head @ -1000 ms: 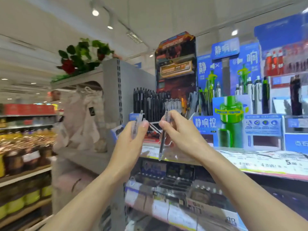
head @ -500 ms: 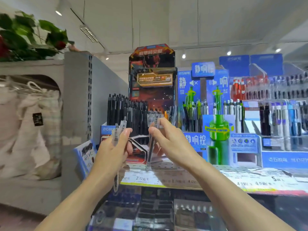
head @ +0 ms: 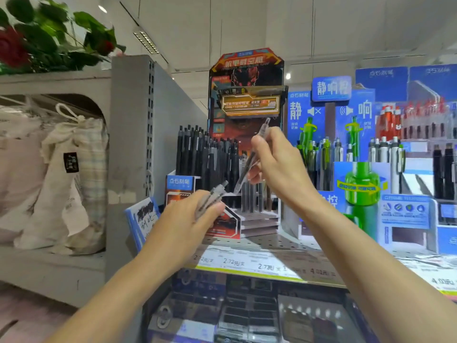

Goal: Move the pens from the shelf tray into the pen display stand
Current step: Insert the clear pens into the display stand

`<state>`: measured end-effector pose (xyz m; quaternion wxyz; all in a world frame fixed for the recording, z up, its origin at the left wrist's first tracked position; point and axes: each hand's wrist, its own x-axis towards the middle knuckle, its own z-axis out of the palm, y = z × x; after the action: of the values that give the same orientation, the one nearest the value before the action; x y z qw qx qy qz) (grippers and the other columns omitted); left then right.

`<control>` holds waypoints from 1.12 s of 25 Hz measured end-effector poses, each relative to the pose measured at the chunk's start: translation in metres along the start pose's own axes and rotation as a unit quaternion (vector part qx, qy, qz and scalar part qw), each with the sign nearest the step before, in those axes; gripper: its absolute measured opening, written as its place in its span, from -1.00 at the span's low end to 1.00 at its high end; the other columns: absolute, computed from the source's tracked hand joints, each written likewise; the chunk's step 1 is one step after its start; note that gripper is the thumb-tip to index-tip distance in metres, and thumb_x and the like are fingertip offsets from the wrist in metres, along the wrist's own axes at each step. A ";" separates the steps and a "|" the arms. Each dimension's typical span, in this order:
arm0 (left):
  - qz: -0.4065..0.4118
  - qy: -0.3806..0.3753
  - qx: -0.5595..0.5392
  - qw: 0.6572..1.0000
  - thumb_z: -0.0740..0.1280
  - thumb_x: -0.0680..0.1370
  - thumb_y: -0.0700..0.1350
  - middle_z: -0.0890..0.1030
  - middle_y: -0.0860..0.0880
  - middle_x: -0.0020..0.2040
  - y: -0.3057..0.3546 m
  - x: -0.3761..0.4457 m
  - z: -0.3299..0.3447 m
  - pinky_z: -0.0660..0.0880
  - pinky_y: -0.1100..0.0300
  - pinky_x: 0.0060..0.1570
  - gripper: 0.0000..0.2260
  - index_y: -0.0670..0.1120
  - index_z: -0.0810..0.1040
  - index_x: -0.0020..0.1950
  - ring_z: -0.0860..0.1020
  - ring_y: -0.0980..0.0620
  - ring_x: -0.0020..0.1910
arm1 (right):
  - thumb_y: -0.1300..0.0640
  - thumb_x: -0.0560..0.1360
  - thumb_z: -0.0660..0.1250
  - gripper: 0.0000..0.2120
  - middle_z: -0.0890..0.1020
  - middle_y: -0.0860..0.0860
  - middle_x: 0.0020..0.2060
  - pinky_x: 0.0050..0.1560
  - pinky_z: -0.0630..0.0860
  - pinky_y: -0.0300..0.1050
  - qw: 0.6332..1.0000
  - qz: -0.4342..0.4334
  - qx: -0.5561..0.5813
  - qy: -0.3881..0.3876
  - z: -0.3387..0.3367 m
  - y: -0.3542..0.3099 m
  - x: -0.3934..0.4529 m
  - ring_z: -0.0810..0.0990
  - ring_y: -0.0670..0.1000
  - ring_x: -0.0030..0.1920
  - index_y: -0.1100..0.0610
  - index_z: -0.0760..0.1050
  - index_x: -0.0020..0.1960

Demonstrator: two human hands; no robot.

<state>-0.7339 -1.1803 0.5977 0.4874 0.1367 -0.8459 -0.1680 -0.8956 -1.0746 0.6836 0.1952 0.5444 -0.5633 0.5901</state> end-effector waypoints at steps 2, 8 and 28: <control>0.003 -0.018 0.012 1.000 0.18 0.58 0.27 0.59 0.02 -0.31 -0.006 0.000 0.001 0.50 -0.01 -0.22 -0.65 0.01 0.44 -0.16 0.55 0.08 -0.30 | 0.03 0.69 0.14 -0.80 0.66 0.13 -0.37 -0.43 0.55 -0.21 0.999 0.007 -0.029 0.014 0.002 0.002 0.004 0.67 0.01 -0.45 0.07 0.32 -0.08; -0.046 -0.016 -0.044 0.998 0.18 0.58 0.29 0.64 0.08 -0.30 -0.017 -0.005 0.009 0.61 -0.14 -0.20 -0.68 0.08 0.46 -0.15 0.63 0.05 -0.31 | 0.02 0.68 0.17 -0.77 0.65 0.09 -0.39 -0.16 0.65 0.14 0.990 0.038 -0.133 -0.012 0.009 0.018 0.015 0.68 0.06 -0.40 0.12 0.37 -0.10; -0.062 -0.047 -0.060 0.995 0.14 0.53 0.33 0.66 0.23 -0.31 0.002 0.000 0.030 0.57 0.01 -0.13 -0.79 0.27 0.45 -0.15 0.59 0.26 -0.30 | 0.06 0.64 0.28 -0.79 0.55 0.06 -0.32 -0.19 0.62 0.21 0.986 -0.022 -0.161 0.023 0.020 0.040 0.008 0.64 0.14 -0.31 0.05 0.28 0.17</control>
<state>-0.7601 -1.1736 0.5846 0.4429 0.1515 -0.8462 -0.2545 -0.9233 -1.1066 0.6675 0.3067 0.5041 -0.6343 0.4995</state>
